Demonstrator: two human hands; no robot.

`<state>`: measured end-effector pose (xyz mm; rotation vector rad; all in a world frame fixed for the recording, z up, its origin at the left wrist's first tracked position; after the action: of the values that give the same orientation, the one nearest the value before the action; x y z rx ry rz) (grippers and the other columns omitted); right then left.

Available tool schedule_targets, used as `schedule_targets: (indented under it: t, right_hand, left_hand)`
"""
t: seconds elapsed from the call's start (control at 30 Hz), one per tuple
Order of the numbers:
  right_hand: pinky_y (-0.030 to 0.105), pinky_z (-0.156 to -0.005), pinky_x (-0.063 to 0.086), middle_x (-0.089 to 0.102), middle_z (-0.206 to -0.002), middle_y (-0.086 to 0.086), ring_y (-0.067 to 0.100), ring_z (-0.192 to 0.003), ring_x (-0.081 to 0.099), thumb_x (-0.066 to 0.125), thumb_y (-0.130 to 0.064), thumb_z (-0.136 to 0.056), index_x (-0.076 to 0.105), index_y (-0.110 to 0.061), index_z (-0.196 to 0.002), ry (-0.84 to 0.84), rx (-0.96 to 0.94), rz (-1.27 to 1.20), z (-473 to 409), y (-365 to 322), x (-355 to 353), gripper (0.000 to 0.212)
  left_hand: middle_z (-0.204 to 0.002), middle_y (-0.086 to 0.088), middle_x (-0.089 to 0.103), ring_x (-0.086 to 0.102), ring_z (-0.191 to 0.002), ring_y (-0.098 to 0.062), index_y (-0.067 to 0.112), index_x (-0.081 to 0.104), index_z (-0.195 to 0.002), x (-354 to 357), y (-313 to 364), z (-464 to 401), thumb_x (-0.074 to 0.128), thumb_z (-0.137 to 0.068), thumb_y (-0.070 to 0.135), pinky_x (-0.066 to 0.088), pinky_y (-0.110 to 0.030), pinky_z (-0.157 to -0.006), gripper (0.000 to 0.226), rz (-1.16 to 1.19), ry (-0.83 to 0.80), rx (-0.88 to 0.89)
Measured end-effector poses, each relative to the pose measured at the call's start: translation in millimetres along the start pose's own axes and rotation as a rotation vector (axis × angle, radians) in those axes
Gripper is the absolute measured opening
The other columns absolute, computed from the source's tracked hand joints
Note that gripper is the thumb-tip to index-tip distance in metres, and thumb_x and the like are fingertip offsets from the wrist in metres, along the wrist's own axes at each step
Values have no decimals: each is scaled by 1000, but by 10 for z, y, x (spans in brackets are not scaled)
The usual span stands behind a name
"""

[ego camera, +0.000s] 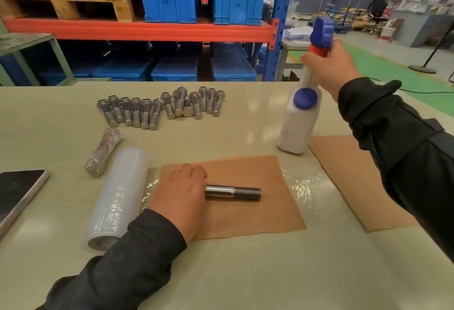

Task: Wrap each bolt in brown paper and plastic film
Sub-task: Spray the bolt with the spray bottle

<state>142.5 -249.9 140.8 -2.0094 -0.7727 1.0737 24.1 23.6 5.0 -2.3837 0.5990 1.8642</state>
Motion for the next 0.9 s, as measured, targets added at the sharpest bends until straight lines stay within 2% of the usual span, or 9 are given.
schedule_targets:
  t: [0.1, 0.2, 0.27, 0.4, 0.5, 0.57, 0.67, 0.8, 0.9]
  right_hand:
    - [16, -64, 40, 45, -79, -11, 1, -71, 44, 51, -19, -88, 45, -25, -97, -11, -73, -52, 155, -313, -120, 13]
    - [19, -69, 45, 56, -74, -12, 2, -71, 51, 51, -26, -89, 50, -26, -85, -139, -50, -163, 439, -586, -216, 5]
    - [18, -63, 53, 67, -68, -14, 1, -66, 62, 53, -30, -90, 54, -23, -88, -327, 52, -281, 737, -658, -178, 8]
    - [13, -51, 48, 71, -89, 7, 3, -59, 64, 57, -34, -79, 64, -3, -90, -813, 268, -264, 1451, -558, 114, 34]
    - [14, -74, 47, 71, -98, 5, 10, -82, 67, 56, -41, -74, 68, -1, -89, -1016, 290, -74, 1772, -444, 271, 44]
    - [14, -83, 44, 71, -98, 1, 9, -89, 64, 57, -43, -79, 72, -11, -82, -1048, 298, 12, 1875, -374, 316, 36]
    - [35, -99, 43, 67, -103, 10, 24, -102, 60, 54, -45, -80, 70, -10, -80, -1062, 290, 78, 1938, -321, 374, 38]
    - [34, -97, 44, 69, -93, 9, 26, -105, 59, 52, -40, -84, 65, -10, -72, -1069, 309, 58, 1954, -306, 418, 34]
    - [35, -99, 42, 68, -98, 9, 26, -105, 59, 61, -50, -77, 67, -10, -75, -1072, 278, 82, 1935, -306, 414, 40]
  left_hand:
    - [-117, 4, 48, 48, -104, -12, 23, 43, -122, 10, 4, -1, 30, -99, 18, 31, -20, -76, 27, -10, -2, 0]
    - [-116, 5, 47, 48, -104, -13, 24, 43, -123, 22, -4, 0, 33, -98, 16, 29, -20, -74, 27, -12, -4, -10]
    - [-116, 4, 48, 49, -103, -14, 23, 44, -123, 26, -9, 2, 34, -98, 16, 30, -21, -73, 28, -15, -3, -20]
    - [-118, 5, 47, 49, -104, -14, 24, 43, -124, 23, -3, 5, 34, -97, 17, 34, -22, -78, 29, -29, -2, -27]
    - [-118, 4, 47, 49, -104, -14, 23, 43, -124, 12, 8, 9, 34, -97, 16, 34, -22, -79, 29, -27, -1, -21]
    - [-118, 4, 47, 49, -104, -15, 22, 43, -124, 9, 7, 12, 33, -97, 16, 35, -23, -81, 29, -21, -8, -21]
    - [-118, 3, 47, 49, -103, -15, 22, 43, -124, 3, 5, 14, 33, -98, 15, 35, -23, -80, 29, -15, -10, -23]
    - [-117, 3, 47, 50, -102, -15, 22, 43, -124, -3, 16, 13, 34, -97, 15, 35, -23, -78, 29, -17, -12, -23]
    - [-117, 3, 48, 50, -102, -16, 22, 43, -124, -9, 15, 14, 35, -97, 15, 34, -23, -77, 29, -18, -6, -20]
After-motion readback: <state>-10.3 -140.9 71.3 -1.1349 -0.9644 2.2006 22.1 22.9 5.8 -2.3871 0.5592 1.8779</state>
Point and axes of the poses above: each hand's wrist, its own z-axis away from the middle knuckle, its own x-axis out of the palm, y = z × x, the point moved 6 cm from there along -z, towards the middle knuckle
